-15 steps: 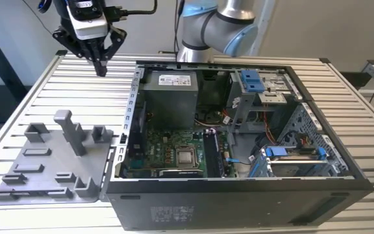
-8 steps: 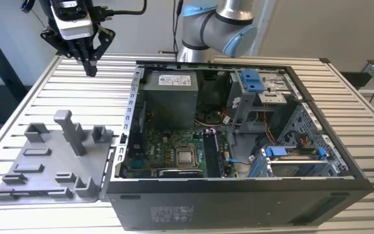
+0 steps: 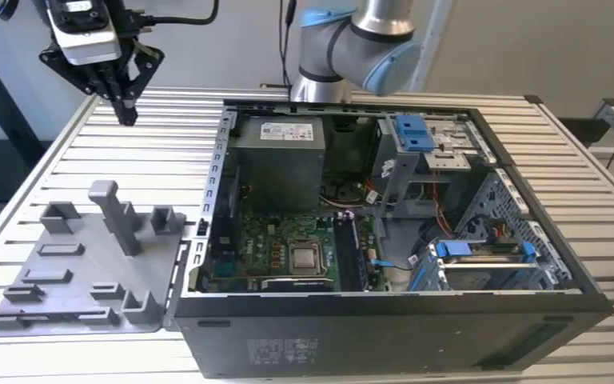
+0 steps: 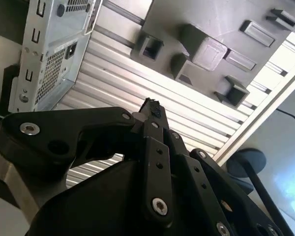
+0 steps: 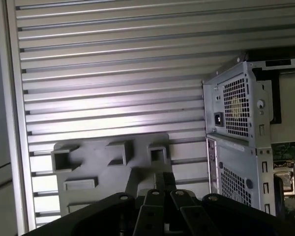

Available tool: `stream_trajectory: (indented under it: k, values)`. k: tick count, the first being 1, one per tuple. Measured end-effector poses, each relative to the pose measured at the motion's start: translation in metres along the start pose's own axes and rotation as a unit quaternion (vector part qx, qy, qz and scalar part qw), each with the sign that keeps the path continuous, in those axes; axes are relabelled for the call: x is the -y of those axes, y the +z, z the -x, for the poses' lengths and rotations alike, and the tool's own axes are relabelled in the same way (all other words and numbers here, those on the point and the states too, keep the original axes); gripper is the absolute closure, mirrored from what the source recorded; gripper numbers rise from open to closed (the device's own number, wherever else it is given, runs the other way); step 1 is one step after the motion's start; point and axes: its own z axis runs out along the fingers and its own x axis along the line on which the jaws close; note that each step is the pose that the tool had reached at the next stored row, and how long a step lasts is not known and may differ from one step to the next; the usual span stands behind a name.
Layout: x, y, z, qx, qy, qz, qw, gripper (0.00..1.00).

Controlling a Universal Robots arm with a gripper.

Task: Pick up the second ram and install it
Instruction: 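Reach for the second ram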

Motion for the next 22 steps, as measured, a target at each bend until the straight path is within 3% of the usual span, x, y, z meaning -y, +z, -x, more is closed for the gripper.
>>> stream_trajectory:
  k: [11,17,22]
  values:
    - [0.0050,0.0005,-0.0468,-0.0001,-0.002,0.0000,1.0000,0.89]
    - [0.0071,0.0008,-0.0659,-0.0003,-0.006,0.0001,1.0000,0.89]
    - [0.0081,0.0014,-0.0755,-0.0009,-0.016,0.0002,0.9999,0.89]
